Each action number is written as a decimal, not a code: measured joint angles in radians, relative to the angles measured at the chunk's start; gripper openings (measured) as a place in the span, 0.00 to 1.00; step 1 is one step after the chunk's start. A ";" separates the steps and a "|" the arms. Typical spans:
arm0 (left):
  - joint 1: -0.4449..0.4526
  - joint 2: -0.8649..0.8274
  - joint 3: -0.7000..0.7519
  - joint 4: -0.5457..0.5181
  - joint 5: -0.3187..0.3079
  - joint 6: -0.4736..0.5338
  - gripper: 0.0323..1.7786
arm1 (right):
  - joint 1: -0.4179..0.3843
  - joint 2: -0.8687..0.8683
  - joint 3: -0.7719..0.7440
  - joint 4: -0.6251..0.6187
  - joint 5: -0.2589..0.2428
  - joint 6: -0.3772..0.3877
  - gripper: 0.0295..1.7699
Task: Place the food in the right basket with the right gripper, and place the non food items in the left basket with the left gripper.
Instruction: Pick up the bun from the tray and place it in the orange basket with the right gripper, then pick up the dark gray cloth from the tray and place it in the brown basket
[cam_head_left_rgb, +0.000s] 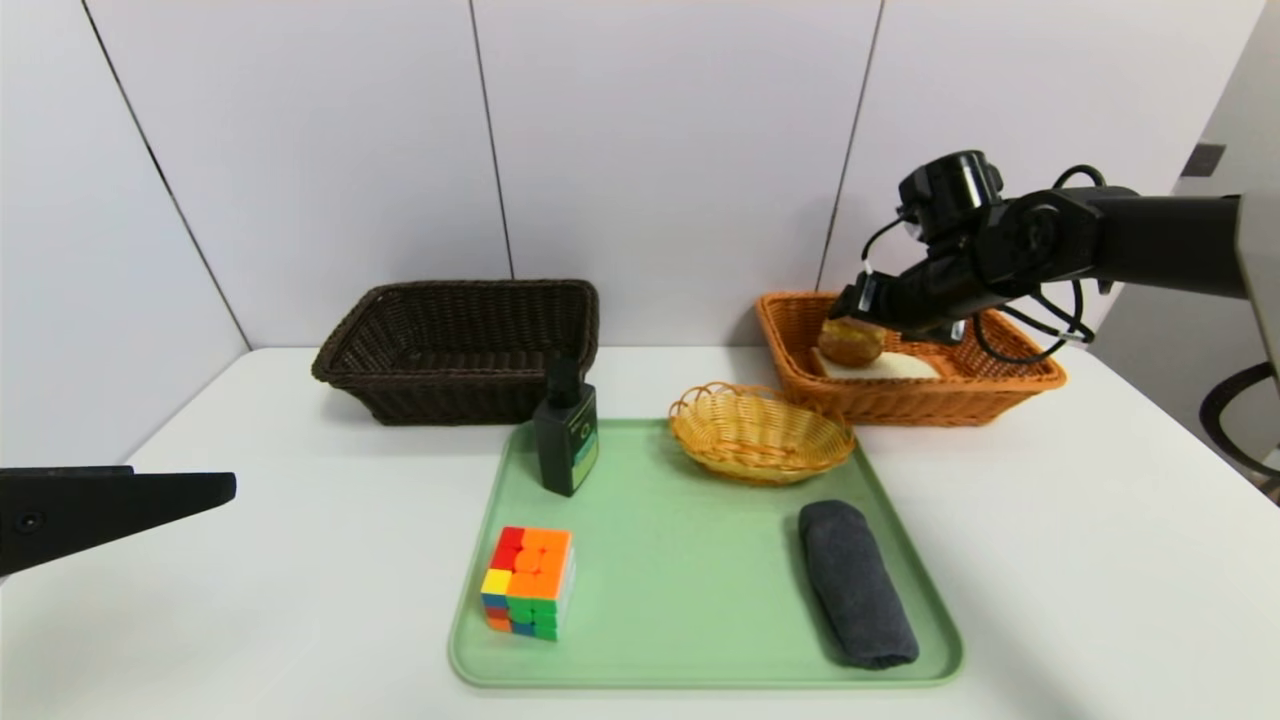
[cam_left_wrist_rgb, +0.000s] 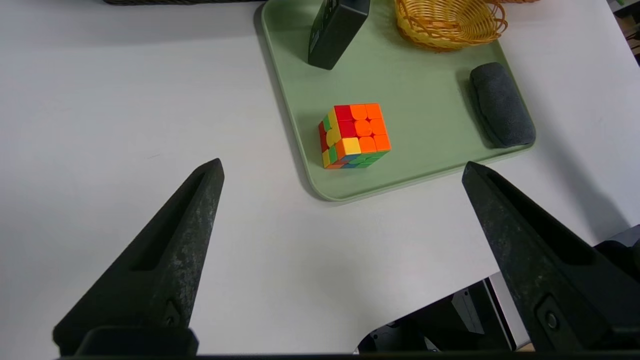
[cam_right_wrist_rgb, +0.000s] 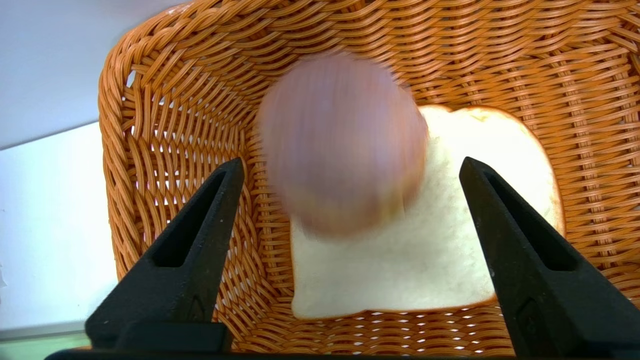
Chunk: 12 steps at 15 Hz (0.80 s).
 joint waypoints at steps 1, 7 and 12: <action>0.000 0.001 0.000 0.000 0.000 0.000 0.95 | 0.000 -0.002 0.000 -0.001 0.000 0.000 0.86; 0.000 0.011 -0.045 0.009 0.000 -0.003 0.95 | 0.004 -0.074 0.001 0.011 0.001 0.028 0.92; -0.004 0.126 -0.256 0.095 0.006 -0.055 0.95 | 0.016 -0.240 0.007 0.153 0.002 0.033 0.94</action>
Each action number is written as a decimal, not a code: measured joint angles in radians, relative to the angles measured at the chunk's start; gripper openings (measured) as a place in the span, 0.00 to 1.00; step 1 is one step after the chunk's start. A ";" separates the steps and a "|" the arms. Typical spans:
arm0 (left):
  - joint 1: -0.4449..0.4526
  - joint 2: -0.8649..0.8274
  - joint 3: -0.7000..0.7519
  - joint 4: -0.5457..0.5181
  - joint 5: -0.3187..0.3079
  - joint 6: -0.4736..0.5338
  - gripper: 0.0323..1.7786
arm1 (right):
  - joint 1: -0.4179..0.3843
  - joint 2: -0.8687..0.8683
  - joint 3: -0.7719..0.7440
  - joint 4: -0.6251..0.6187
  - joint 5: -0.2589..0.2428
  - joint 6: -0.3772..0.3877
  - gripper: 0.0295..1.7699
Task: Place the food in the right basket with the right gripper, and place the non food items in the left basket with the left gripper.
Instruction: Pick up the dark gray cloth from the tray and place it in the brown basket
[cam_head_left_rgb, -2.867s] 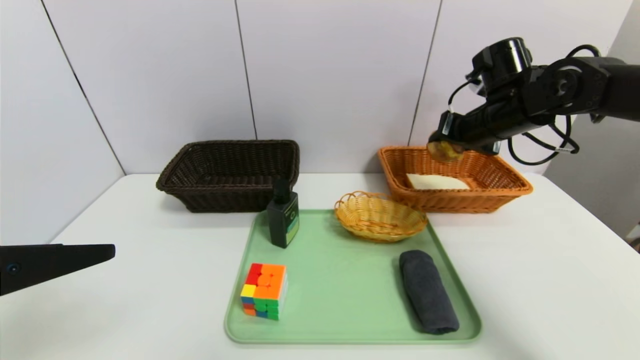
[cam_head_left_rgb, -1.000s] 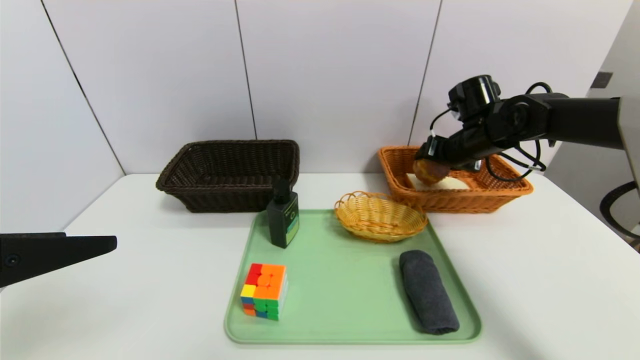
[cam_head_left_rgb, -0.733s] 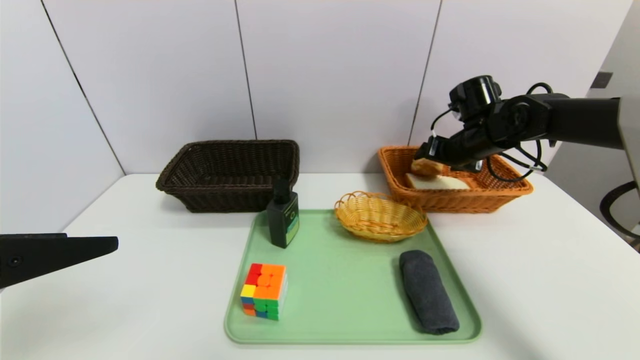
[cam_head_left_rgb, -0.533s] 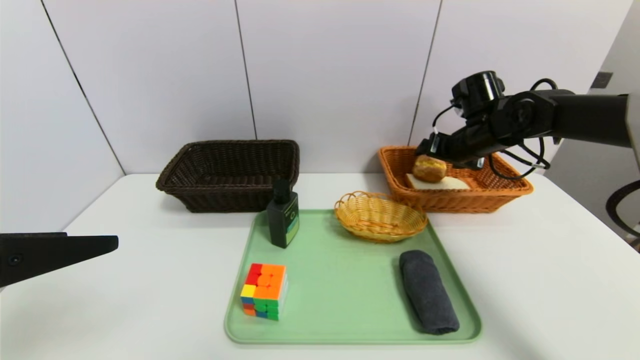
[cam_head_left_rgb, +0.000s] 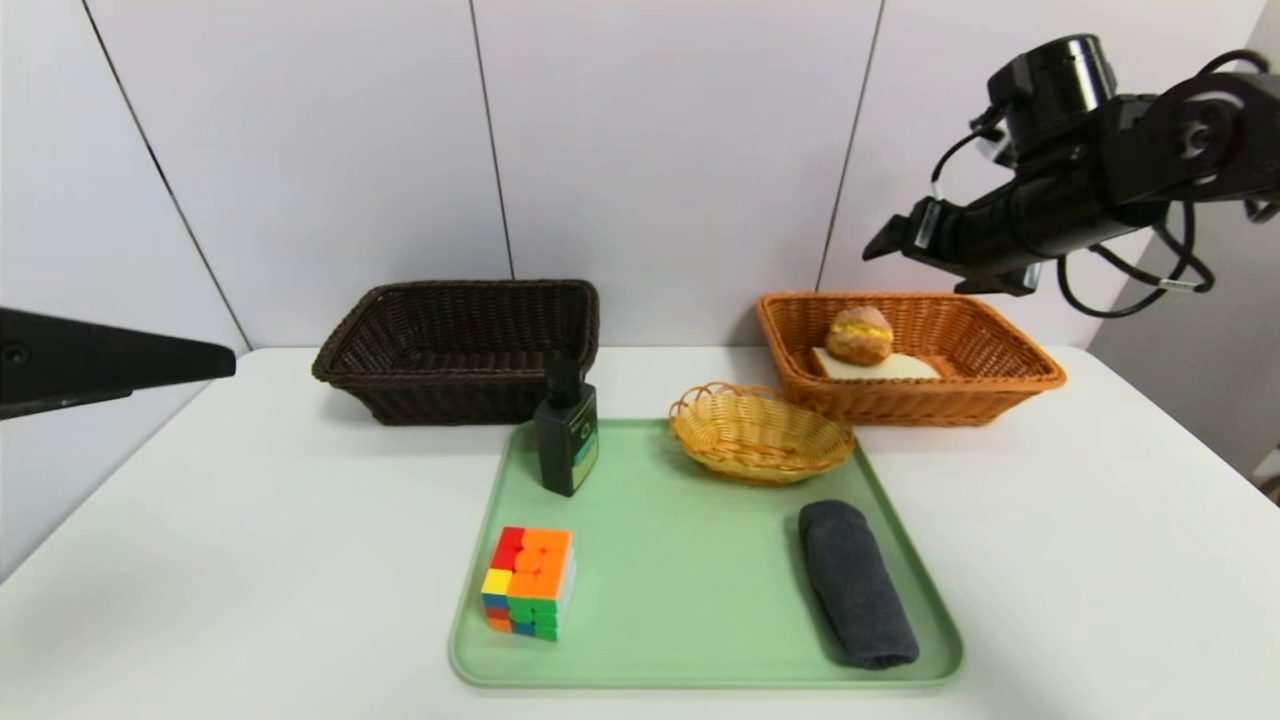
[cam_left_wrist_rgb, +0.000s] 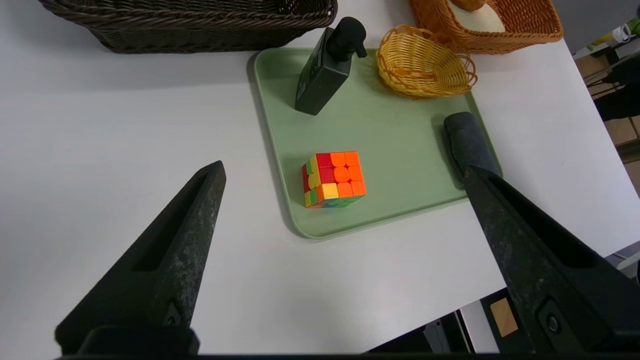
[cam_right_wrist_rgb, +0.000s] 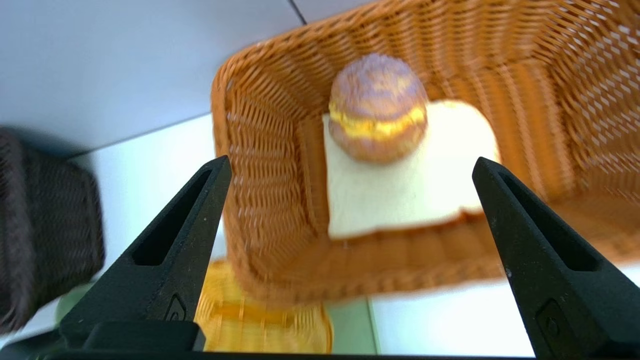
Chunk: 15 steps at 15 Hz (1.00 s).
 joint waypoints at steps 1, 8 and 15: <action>-0.012 0.037 -0.049 0.035 0.008 -0.005 0.95 | 0.004 -0.045 0.002 0.059 0.000 -0.001 0.94; -0.256 0.294 -0.246 0.087 0.251 -0.032 0.95 | 0.014 -0.439 0.244 0.220 -0.012 -0.036 0.96; -0.490 0.540 -0.408 0.110 0.379 -0.175 0.95 | 0.004 -0.850 0.557 0.177 -0.116 -0.138 0.96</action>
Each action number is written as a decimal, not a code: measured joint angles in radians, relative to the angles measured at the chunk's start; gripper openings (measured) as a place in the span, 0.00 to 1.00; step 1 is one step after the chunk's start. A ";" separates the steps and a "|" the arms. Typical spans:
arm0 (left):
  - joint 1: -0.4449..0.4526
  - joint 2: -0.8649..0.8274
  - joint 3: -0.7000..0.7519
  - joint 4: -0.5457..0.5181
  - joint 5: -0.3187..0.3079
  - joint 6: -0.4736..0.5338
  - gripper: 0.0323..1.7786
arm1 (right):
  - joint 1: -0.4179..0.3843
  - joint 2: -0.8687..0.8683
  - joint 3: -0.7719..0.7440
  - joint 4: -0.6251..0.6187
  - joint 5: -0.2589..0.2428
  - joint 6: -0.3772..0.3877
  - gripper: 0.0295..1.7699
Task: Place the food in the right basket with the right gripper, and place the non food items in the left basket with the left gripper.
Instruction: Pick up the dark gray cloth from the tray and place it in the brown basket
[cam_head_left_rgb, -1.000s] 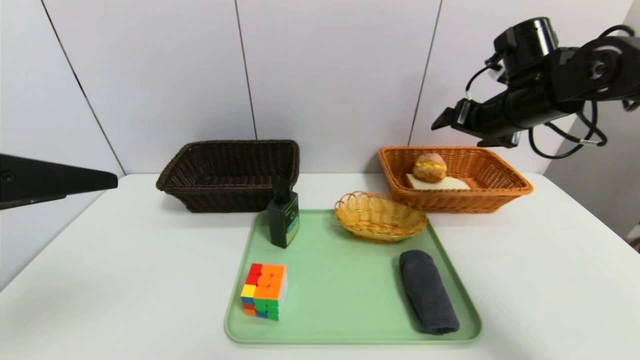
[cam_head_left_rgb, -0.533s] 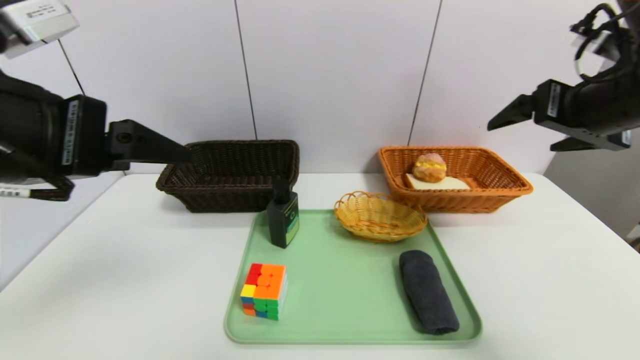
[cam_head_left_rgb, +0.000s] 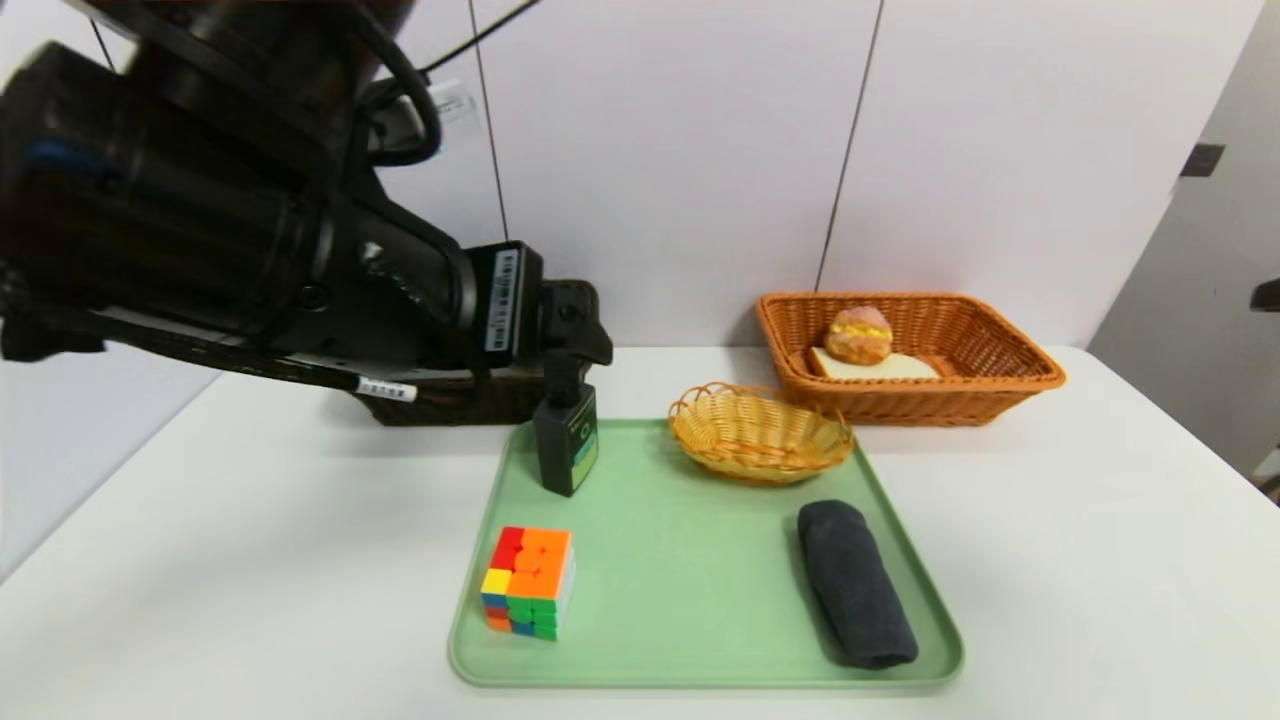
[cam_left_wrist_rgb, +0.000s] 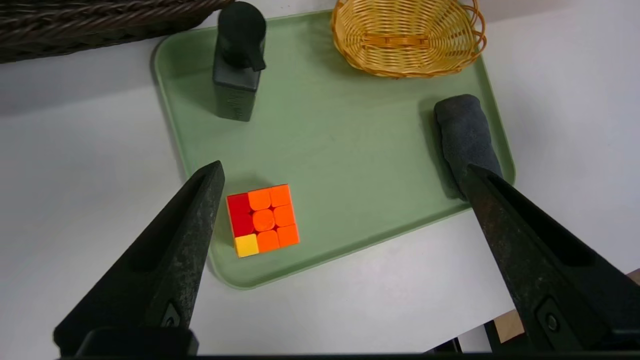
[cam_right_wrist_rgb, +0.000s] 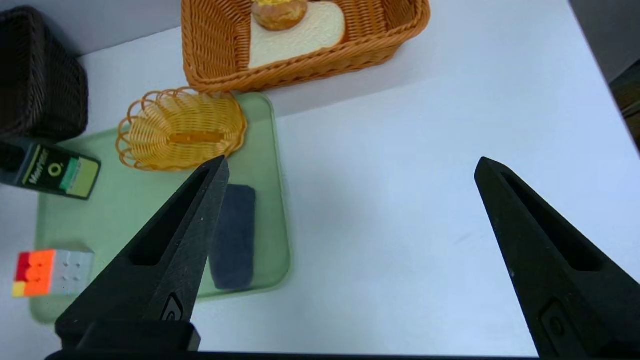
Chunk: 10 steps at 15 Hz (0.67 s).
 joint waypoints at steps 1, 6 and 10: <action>-0.030 0.028 -0.017 0.003 0.008 -0.002 0.95 | 0.000 -0.060 0.070 -0.044 0.002 -0.056 0.96; -0.185 0.147 -0.067 -0.003 0.055 -0.012 0.95 | 0.000 -0.173 0.264 -0.299 0.132 -0.236 0.96; -0.283 0.285 -0.195 0.000 0.111 -0.093 0.95 | -0.074 -0.098 0.216 -0.320 0.121 -0.245 0.96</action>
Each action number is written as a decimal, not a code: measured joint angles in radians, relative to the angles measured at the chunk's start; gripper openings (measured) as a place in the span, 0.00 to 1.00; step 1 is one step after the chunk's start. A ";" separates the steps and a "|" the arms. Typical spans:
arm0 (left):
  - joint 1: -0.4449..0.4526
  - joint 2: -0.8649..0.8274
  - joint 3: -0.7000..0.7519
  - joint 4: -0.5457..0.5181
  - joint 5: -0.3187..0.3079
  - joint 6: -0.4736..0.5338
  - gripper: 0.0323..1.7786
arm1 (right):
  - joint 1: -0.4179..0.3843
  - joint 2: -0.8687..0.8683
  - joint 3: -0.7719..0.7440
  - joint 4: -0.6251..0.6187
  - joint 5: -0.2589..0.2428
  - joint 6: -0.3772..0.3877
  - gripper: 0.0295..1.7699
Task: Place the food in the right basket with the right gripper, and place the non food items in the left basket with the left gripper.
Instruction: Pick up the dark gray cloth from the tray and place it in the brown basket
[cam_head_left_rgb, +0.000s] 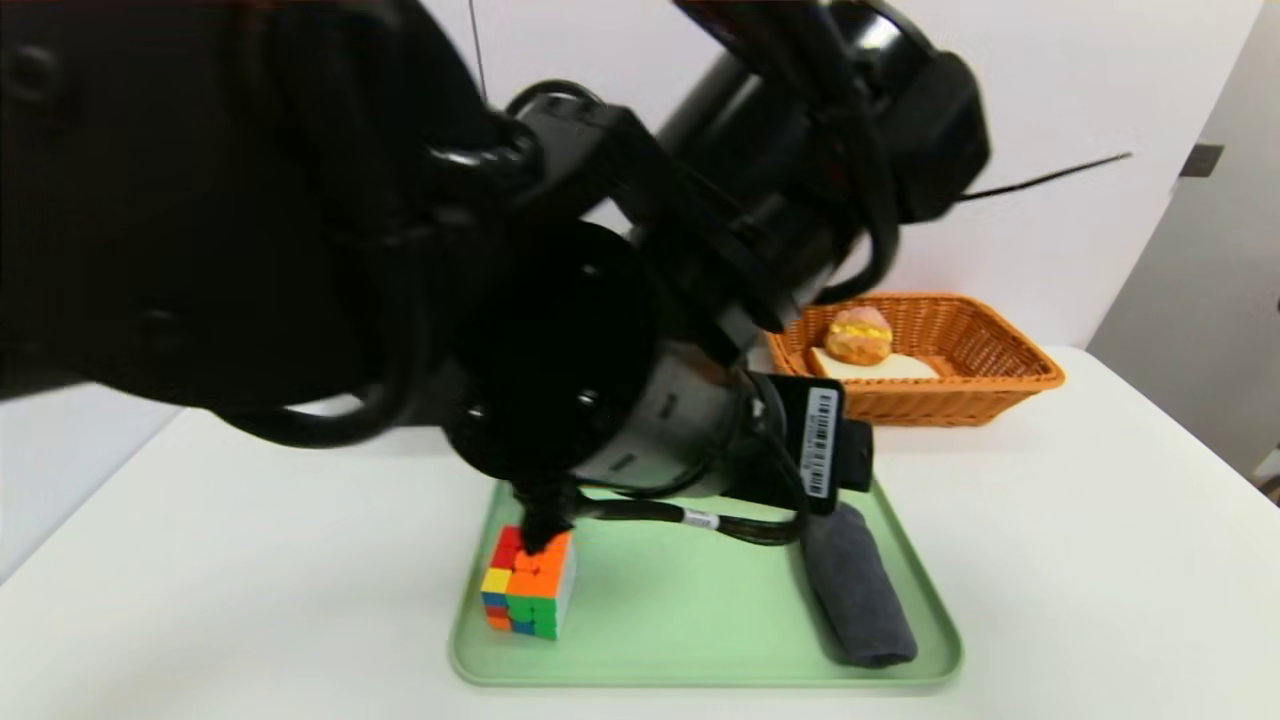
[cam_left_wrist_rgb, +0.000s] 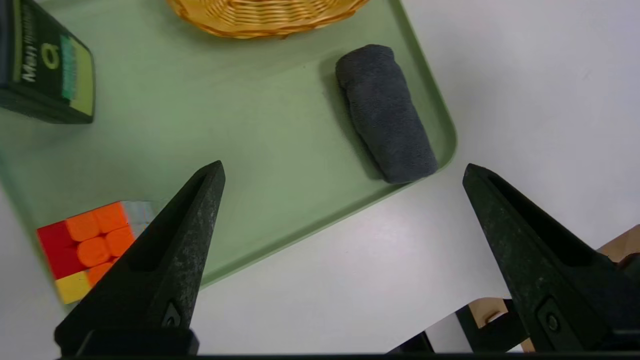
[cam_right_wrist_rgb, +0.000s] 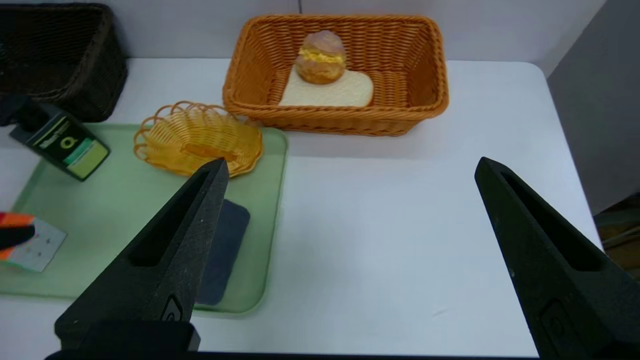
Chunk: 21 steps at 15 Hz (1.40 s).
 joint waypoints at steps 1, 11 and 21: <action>-0.013 0.033 -0.015 -0.001 0.009 -0.016 0.95 | -0.025 0.019 -0.008 0.000 -0.012 -0.001 0.96; -0.030 0.246 -0.034 -0.122 0.098 -0.125 0.95 | -0.066 0.076 0.041 -0.001 -0.011 0.001 0.96; -0.073 0.331 -0.035 -0.228 0.101 -0.148 0.95 | -0.097 0.022 0.134 -0.011 -0.010 0.001 0.96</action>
